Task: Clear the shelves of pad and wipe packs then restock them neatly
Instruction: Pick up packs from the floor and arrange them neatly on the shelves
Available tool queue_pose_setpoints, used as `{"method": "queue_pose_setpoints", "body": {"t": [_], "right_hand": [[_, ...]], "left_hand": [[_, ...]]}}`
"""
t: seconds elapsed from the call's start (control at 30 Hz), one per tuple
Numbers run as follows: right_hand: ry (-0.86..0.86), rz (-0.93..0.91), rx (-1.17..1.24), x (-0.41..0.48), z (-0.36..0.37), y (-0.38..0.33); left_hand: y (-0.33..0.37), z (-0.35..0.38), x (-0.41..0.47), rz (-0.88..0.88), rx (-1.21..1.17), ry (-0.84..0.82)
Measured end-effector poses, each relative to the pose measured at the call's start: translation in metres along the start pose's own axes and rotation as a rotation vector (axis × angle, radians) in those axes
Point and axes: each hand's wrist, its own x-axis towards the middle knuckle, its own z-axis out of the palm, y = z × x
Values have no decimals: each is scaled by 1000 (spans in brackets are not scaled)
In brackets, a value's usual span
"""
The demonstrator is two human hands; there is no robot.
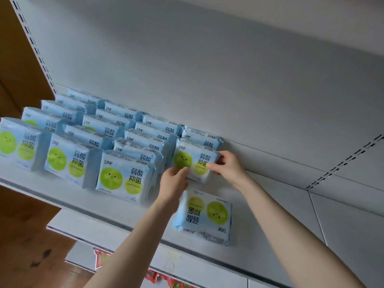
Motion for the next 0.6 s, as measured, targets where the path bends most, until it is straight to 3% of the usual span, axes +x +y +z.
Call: {"method": "queue_pose_setpoints", "body": {"t": [0.3,0.47,0.6], "right_hand": [[199,18,30,16,13,15],[206,60,36,8,10,13],[214,135,-27,-25,-4,15]], "left_hand": [[0,-3,21,10,102,-63],[1,-2,15,33,161,-98],[2,-6,-2,109,337,-113]]}}
